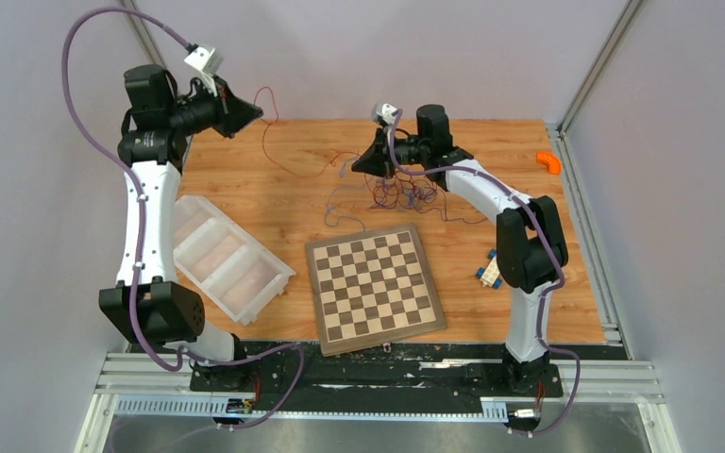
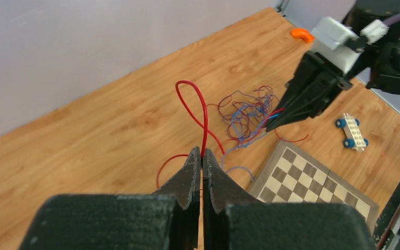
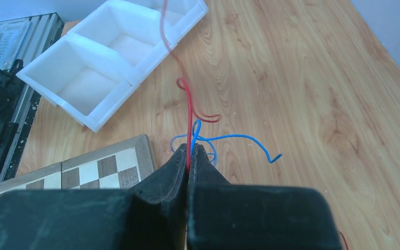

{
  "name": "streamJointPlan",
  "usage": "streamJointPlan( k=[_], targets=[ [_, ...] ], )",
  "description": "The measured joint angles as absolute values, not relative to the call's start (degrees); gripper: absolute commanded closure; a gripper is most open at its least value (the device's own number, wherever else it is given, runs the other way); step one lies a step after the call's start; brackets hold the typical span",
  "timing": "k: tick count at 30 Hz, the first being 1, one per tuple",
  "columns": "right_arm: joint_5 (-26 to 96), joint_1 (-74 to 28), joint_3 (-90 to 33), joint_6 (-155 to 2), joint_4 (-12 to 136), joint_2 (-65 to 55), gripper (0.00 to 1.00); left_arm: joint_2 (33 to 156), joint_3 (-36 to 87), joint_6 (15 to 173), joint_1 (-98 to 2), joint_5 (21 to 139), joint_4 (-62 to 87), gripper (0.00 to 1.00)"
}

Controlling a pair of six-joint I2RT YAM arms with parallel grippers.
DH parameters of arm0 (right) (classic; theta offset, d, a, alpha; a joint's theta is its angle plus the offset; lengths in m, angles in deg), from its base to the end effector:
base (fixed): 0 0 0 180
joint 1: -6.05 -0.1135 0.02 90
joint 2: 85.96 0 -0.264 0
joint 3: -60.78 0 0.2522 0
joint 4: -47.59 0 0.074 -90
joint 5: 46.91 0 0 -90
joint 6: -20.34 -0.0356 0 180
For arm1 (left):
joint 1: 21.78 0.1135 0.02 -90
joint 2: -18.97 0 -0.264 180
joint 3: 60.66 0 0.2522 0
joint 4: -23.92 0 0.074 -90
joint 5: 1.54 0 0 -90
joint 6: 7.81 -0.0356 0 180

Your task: Untangle the cables

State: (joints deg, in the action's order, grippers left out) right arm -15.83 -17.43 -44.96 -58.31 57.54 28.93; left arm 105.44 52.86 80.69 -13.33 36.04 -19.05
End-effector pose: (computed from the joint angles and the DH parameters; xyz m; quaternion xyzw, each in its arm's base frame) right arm 0.4165 0.2142 0.2826 -0.4845 0.5914 0.4518 0.4598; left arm 0.3211 0.0192 0.4654 0.2221 0.7310 -0.3043 0.5690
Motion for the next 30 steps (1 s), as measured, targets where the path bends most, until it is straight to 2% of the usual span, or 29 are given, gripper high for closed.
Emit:
streamJointPlan(
  k=[6,9,18,24,28,30],
  targets=[
    [-16.2,-17.9,-45.5,-57.6,60.5,28.8,1.0,104.3,51.5,79.1,-8.6,35.9,-20.2,0.99],
    [-17.1,-18.0,-46.1,-57.5,60.9,28.8,1.0,102.8,49.9,73.8,-13.1,34.5,-22.2,0.94],
    [-19.5,-21.6,-46.3,-57.6,62.0,28.7,1.0,106.8,41.6,61.4,-27.3,31.5,-25.2,0.92],
    [-20.1,-23.3,-46.3,-57.6,62.0,27.6,1.0,108.9,39.3,58.6,-32.7,32.0,-24.3,0.84],
    [-20.3,-23.6,-46.3,-57.5,62.0,26.2,1.0,109.5,39.1,56.4,-33.5,31.9,-24.6,0.71],
    [-20.5,-23.6,-46.3,-57.4,62.0,25.8,1.0,109.7,39.1,55.5,-33.4,32.0,-24.8,0.68]
  ],
)
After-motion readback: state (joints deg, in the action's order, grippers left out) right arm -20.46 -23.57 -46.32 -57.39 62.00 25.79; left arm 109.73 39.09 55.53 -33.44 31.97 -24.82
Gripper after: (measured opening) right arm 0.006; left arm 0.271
